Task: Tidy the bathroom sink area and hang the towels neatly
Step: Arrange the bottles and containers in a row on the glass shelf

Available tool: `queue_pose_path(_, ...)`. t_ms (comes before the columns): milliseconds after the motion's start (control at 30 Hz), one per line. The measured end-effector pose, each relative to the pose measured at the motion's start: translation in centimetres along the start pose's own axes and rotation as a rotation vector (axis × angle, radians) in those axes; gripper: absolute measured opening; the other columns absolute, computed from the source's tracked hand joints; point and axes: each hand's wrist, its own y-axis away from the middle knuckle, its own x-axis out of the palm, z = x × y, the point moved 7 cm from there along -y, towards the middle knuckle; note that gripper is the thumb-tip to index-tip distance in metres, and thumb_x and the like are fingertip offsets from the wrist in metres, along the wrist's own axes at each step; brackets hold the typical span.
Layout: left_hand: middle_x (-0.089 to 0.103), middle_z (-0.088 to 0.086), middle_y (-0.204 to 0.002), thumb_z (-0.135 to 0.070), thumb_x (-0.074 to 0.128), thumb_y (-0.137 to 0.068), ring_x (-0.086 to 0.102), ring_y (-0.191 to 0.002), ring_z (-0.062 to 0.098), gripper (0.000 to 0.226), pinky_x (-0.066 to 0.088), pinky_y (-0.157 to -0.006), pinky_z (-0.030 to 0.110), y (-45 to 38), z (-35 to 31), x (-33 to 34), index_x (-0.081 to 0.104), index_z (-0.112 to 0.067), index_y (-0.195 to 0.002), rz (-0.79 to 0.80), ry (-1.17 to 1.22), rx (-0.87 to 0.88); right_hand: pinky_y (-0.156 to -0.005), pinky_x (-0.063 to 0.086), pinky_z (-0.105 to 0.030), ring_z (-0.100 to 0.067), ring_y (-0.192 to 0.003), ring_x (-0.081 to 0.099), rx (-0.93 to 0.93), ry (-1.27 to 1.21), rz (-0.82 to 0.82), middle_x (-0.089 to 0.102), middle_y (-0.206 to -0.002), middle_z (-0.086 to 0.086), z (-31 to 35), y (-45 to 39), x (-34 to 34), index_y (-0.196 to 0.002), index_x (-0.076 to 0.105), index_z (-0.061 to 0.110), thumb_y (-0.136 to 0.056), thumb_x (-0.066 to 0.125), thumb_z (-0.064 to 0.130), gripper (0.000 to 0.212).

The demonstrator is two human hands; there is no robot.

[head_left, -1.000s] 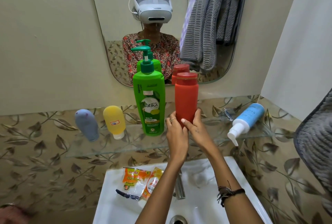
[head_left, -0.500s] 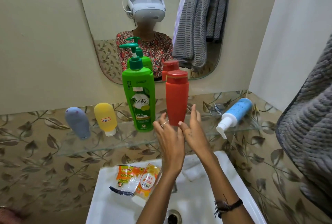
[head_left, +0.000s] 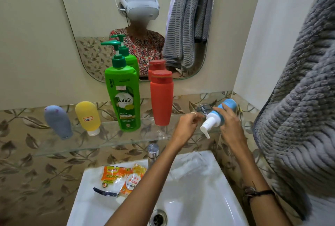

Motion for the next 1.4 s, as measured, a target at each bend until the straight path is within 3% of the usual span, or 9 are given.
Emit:
queue_pose_path(100,0.072,0.013,-0.106,0.008,0.053,-0.074,0.066,-0.096,0.026,0.039,0.053,-0.086,0.039,-0.3,-0.4,1.0,0.069,-0.009,-0.105,0.023,-0.006,0.007,-0.111,0.026,-0.034,-0.03,-0.135,0.033,-0.045,0.018,0.032,0.035,-0.147,-0.016,-0.3,-0.1,0.7,-0.131,0.051,0.009,-0.068,0.041,-0.027,0.074)
queue_pose_path(433,0.067,-0.004,-0.099,0.003,0.064,-0.077,0.062,-0.088,-0.005,0.034,0.048,-0.077,0.011,1.6,-0.6,-1.1,0.064,-0.018,-0.104,-0.237,0.44,0.054,-0.102,0.033,-0.026,-0.025,-0.126,0.044,-0.248,-0.195,0.048,0.051,-0.135,-0.013,1.8,-0.1,-0.6,-0.128,0.051,0.006,-0.076,0.069,0.003,0.055)
queue_pose_path(567,0.069,-0.011,-0.096,-0.009,0.068,-0.079,0.065,-0.089,-0.001,0.03,0.051,-0.08,0.015,1.9,-2.2,-3.2,0.063,-0.026,-0.105,-0.321,0.543,0.096,-0.082,0.04,-0.01,-0.012,-0.111,0.052,-0.212,-0.421,0.13,0.057,-0.124,-0.004,3.4,-1.0,-1.1,-0.129,0.05,0.016,-0.078,0.07,0.021,0.055)
queue_pose_path(667,0.07,-0.004,-0.102,-0.013,0.067,-0.08,0.067,-0.096,0.014,0.03,0.054,-0.088,0.028,1.5,-3.4,-4.8,0.064,-0.024,-0.108,-0.336,0.526,0.108,-0.096,0.048,-0.026,-0.017,-0.113,0.056,-0.15,-0.608,0.271,0.059,-0.127,-0.003,4.0,-1.7,-0.5,-0.131,0.048,0.018,-0.075,0.065,0.036,0.061)
queue_pose_path(767,0.068,0.001,-0.108,-0.01,0.064,-0.083,0.065,-0.101,0.017,0.034,0.053,-0.089,0.029,1.5,-3.5,-5.6,0.062,-0.016,-0.115,-0.351,0.494,0.103,-0.1,0.046,-0.042,-0.023,-0.117,0.055,-0.119,-0.714,0.278,0.059,-0.128,-0.008,4.2,-2.0,0.3,-0.131,0.048,0.015,-0.074,0.064,0.035,0.062)
queue_pose_path(933,0.063,0.0,-0.118,-0.005,0.064,-0.082,0.06,-0.104,0.007,0.046,0.049,-0.085,0.009,2.7,-1.3,-4.3,0.054,-0.015,-0.126,-0.346,0.425,0.028,-0.079,0.048,-0.006,-0.005,-0.104,0.057,-0.098,-0.696,0.242,0.059,-0.117,0.005,3.4,-1.9,2.2,-0.126,0.049,0.019,-0.074,0.074,0.016,0.058)
queue_pose_path(1100,0.055,0.002,-0.134,-0.006,0.062,-0.083,0.051,-0.116,0.003,0.06,0.04,-0.087,0.0,3.5,0.3,-2.3,0.041,-0.018,-0.137,-0.34,0.248,-0.051,-0.09,0.045,-0.022,-0.017,-0.11,0.058,-0.011,-0.717,0.241,0.061,-0.116,-0.001,1.4,-1.1,4.7,-0.126,0.052,0.011,-0.075,0.073,0.01,0.056)
queue_pose_path(1267,0.056,0.005,-0.133,-0.007,0.058,-0.086,0.055,-0.119,0.015,0.059,0.049,-0.099,0.032,3.6,0.0,-1.7,0.035,-0.018,-0.14,-0.388,0.136,-0.083,-0.078,0.049,-0.007,0.002,-0.097,0.06,0.005,-0.705,0.207,0.064,-0.109,0.004,1.3,-1.3,5.5,-0.124,0.055,0.014,-0.074,0.074,0.011,0.054)
queue_pose_path(1400,0.056,0.006,-0.133,-0.01,0.054,-0.089,0.055,-0.119,0.016,0.055,0.049,-0.098,0.035,3.6,0.3,-1.8,0.034,-0.016,-0.14,-0.402,0.085,-0.119,-0.077,0.048,-0.005,-0.008,-0.101,0.061,0.009,-0.674,0.177,0.062,-0.107,0.009,1.5,-1.4,5.7,-0.123,0.056,0.015,-0.075,0.074,0.013,0.052)
